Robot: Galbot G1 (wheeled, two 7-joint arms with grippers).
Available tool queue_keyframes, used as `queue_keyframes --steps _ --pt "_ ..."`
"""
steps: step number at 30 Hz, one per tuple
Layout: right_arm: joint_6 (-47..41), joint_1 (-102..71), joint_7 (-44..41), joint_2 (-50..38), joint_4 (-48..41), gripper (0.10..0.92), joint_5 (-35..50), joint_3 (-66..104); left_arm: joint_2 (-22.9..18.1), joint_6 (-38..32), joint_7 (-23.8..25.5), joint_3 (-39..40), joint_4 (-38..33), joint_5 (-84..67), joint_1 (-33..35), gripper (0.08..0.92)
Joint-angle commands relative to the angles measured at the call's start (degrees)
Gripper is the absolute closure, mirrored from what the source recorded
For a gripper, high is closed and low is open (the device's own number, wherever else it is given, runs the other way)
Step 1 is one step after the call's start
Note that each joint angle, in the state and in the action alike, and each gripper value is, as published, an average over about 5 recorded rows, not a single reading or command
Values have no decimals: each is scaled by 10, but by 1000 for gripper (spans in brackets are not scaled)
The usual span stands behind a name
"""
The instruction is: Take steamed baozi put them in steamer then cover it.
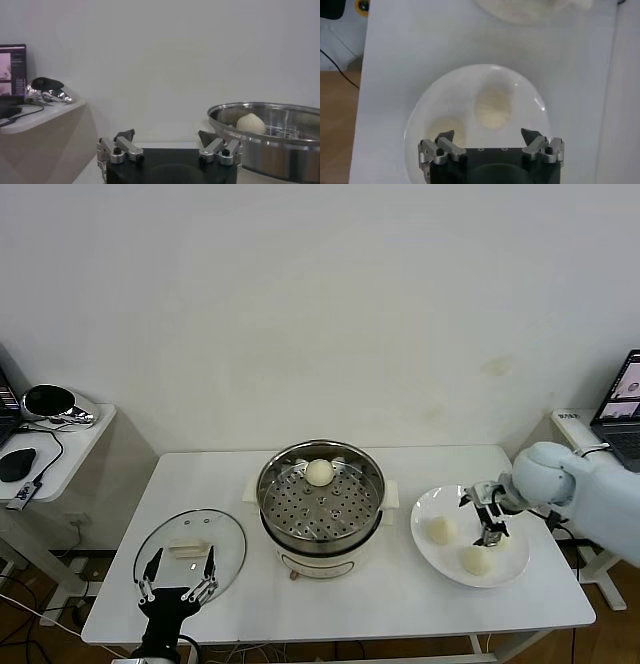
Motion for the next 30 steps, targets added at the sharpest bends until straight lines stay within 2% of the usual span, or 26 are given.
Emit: queue_keyframes --steps 1,21,30 --pt "9 -86 -2 60 -74 203 -32 79 1 -2 0 -1 2 5 1 177" --pt "14 -86 -6 136 -157 205 -61 89 0 -4 -1 -4 11 4 -1 177" --pt "9 -87 -19 140 -165 305 -69 94 -1 -4 -2 -3 11 4 0 177"
